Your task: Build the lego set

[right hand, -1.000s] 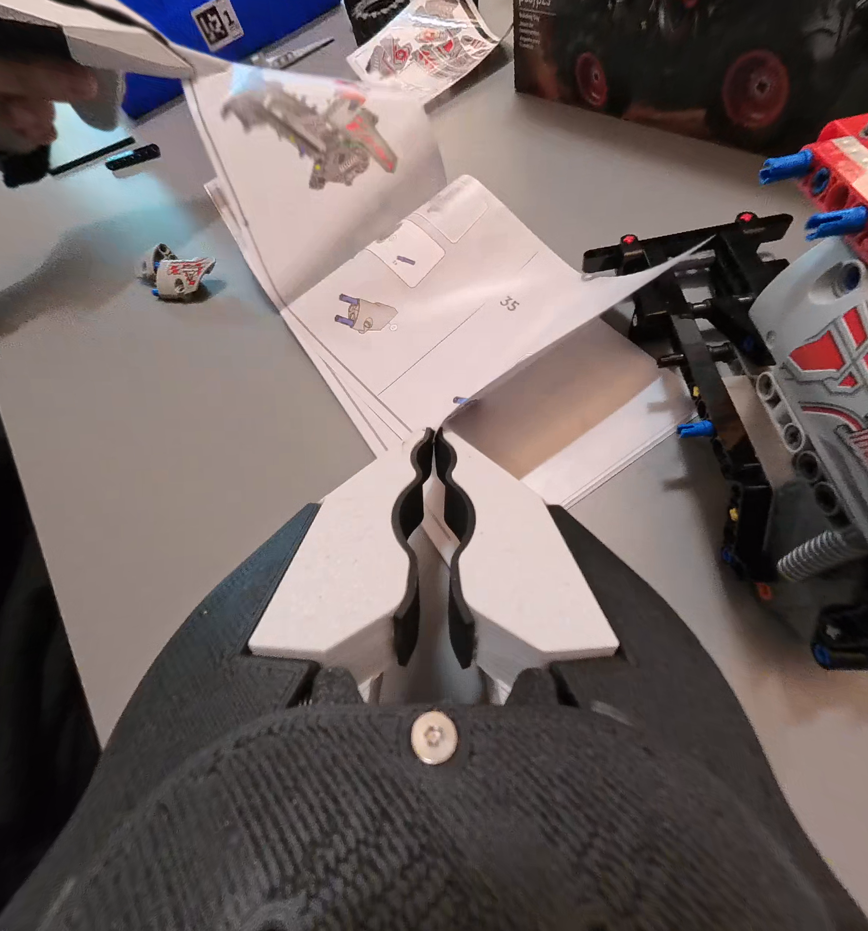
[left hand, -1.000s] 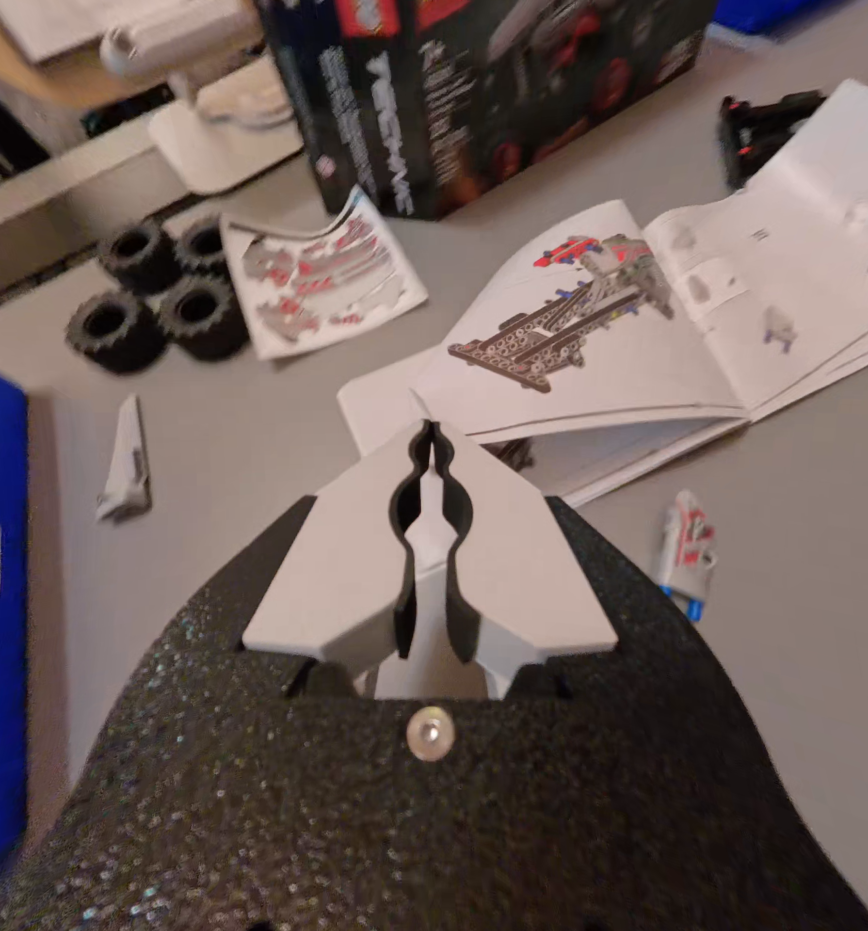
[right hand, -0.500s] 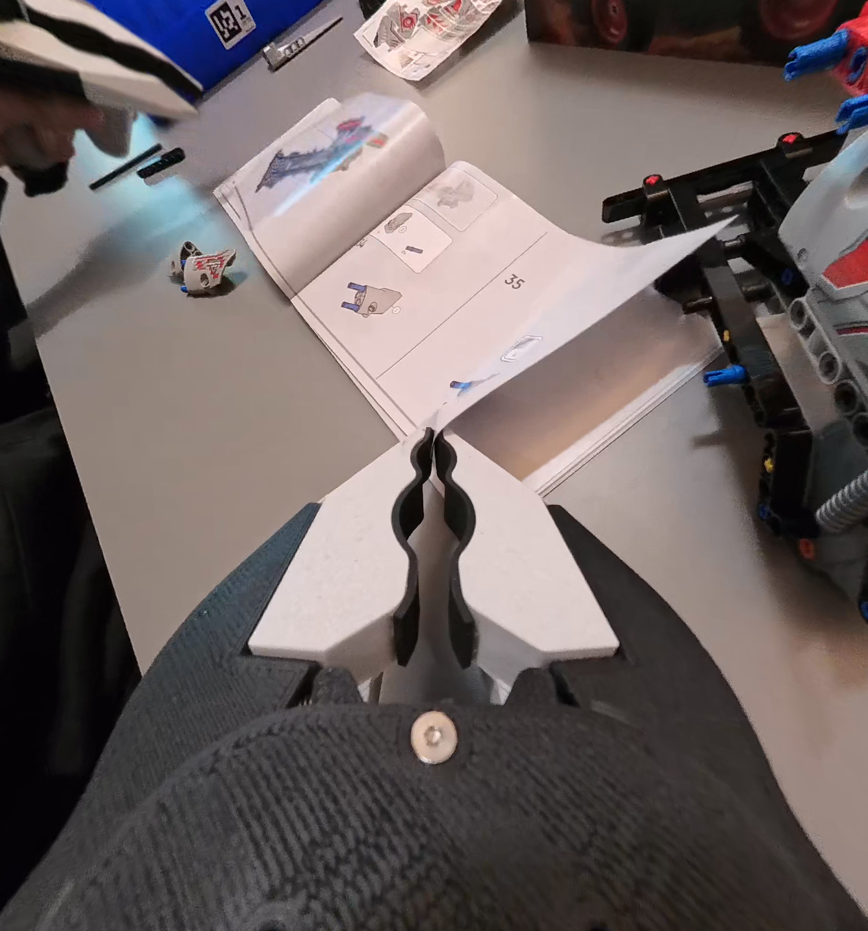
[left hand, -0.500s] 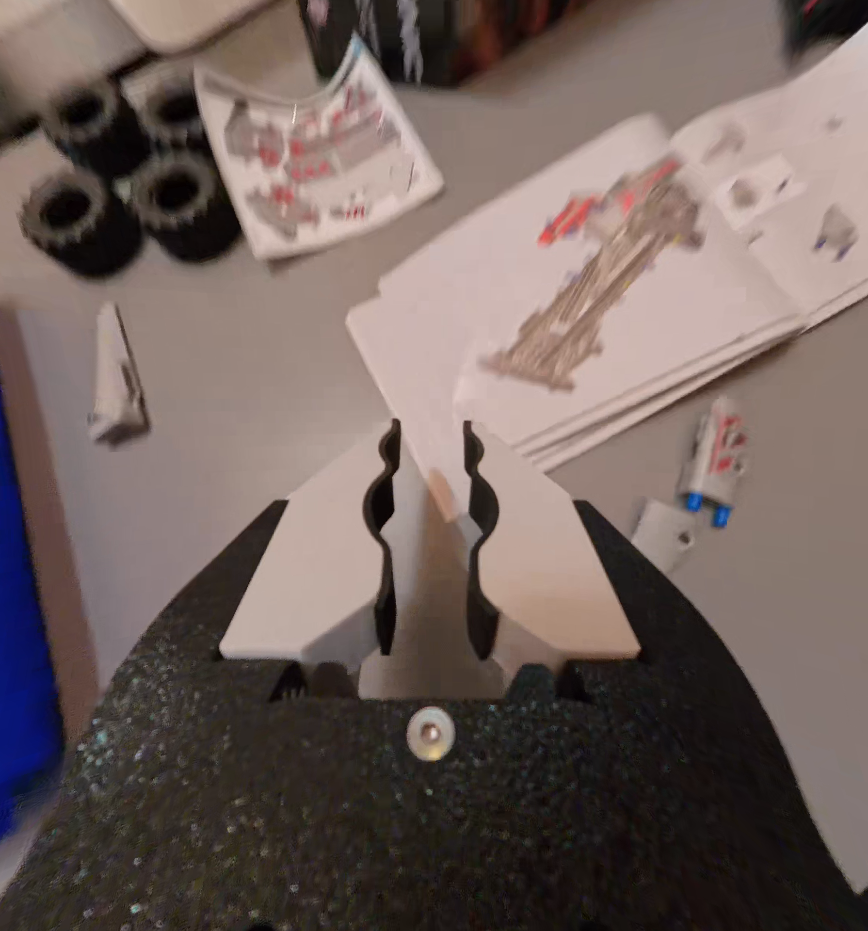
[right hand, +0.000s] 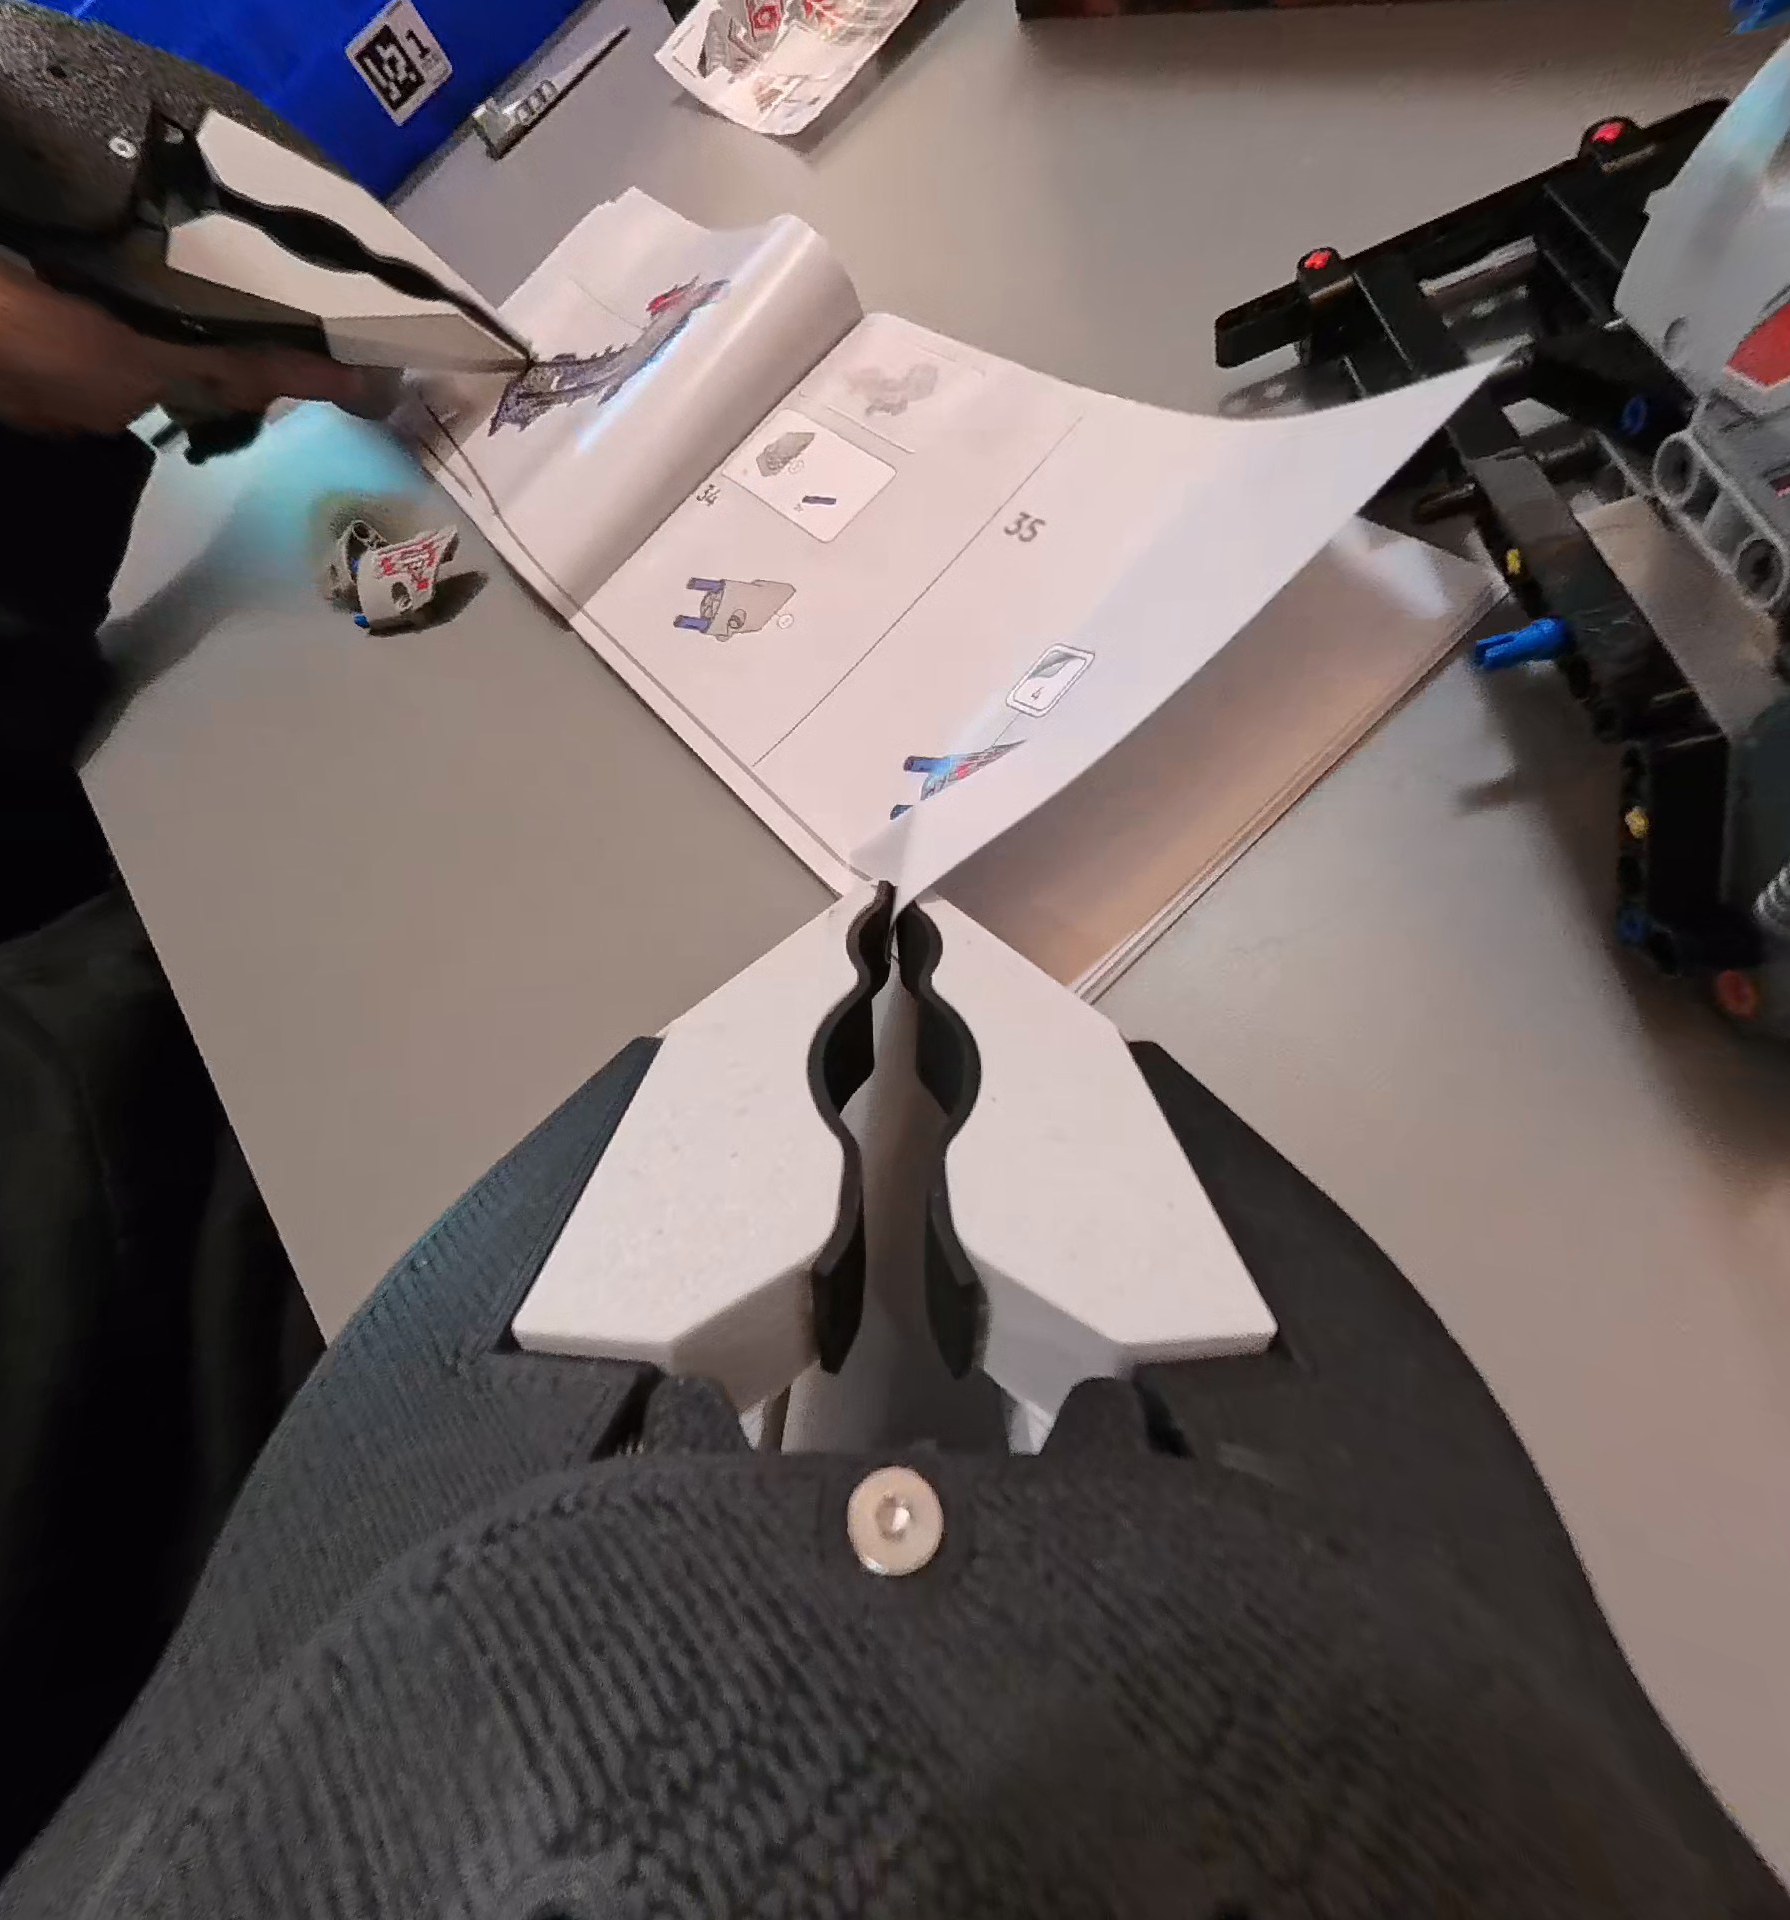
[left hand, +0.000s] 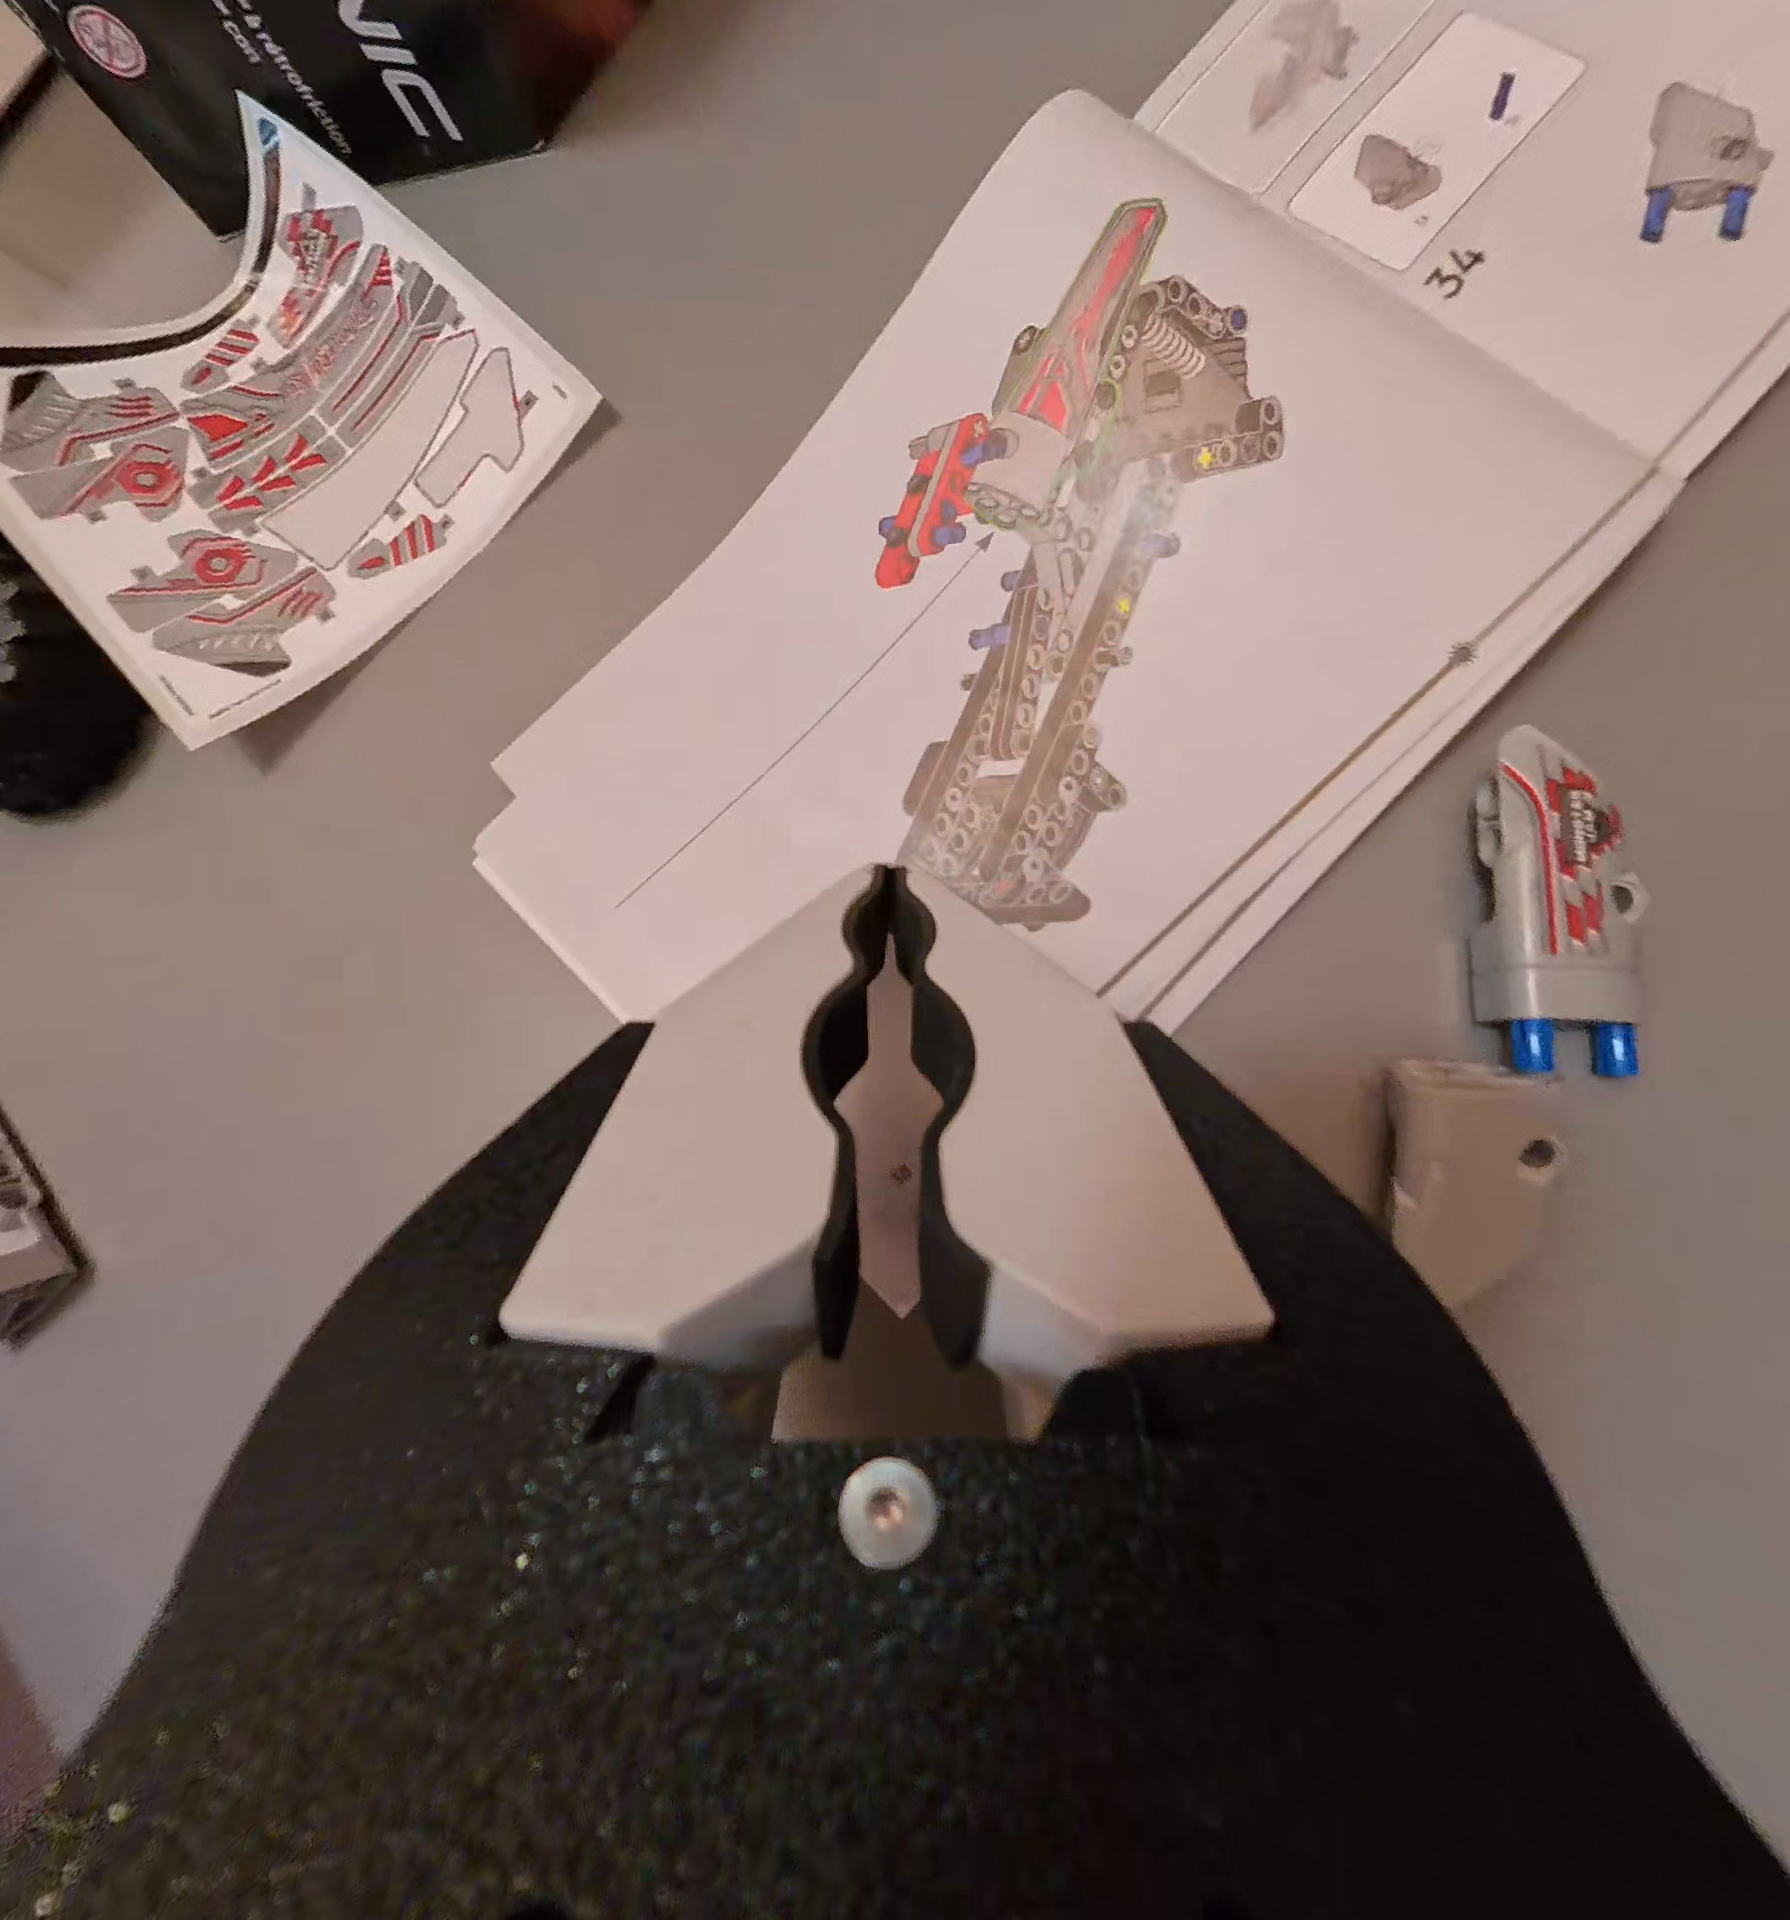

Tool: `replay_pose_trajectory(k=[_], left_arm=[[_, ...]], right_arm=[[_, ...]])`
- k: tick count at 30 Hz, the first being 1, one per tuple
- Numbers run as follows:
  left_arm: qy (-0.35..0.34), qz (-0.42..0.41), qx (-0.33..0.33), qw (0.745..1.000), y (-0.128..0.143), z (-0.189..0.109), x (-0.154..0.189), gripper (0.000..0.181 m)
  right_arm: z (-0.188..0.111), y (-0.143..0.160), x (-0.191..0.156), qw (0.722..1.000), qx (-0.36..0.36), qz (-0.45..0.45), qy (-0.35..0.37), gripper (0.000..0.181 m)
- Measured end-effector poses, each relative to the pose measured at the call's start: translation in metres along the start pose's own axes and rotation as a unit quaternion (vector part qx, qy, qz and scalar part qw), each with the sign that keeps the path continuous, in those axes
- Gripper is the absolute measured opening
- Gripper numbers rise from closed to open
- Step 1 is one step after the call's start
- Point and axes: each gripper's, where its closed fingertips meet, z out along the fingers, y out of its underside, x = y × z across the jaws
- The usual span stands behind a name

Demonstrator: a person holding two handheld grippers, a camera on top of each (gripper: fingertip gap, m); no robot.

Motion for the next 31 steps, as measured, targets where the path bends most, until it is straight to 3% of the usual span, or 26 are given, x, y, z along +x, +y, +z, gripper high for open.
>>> replay_pose_trajectory(k=[5, 10, 14, 18, 23, 31], left_arm=[[0.057, -0.039, 0.037, 0.997, 0.002, -0.003, 0.004, 0.0], [0.107, -0.115, 0.098, 0.983, -0.002, -0.017, -0.006, 0.015], [0.068, -0.163, 0.166, 0.97, -0.013, -0.031, -0.032, 0.015], [-0.003, -0.208, 0.191, 0.959, -0.011, -0.039, -0.06, 0.013], [-0.049, -0.233, 0.185, 0.954, -0.005, -0.04, -0.074, 0.005], [-0.085, -0.192, 0.144, 0.967, -0.001, -0.031, -0.07, 0.0]], right_arm=[[0.002, 0.003, 0.004, 1.0, -0.01, 0.025, -0.004, 0.0], [0.001, 0.003, 0.005, 0.999, -0.01, 0.037, -0.012, 0.0], [0.002, 0.005, 0.006, 0.999, -0.016, 0.048, -0.017, 0.0], [0.002, 0.005, 0.006, 0.999, -0.015, 0.049, -0.017, 0.0], [0.001, 0.004, 0.007, 0.998, -0.013, 0.061, -0.025, 0.0], [0.002, 0.004, 0.008, 0.998, -0.014, 0.06, -0.02, 0.0]])
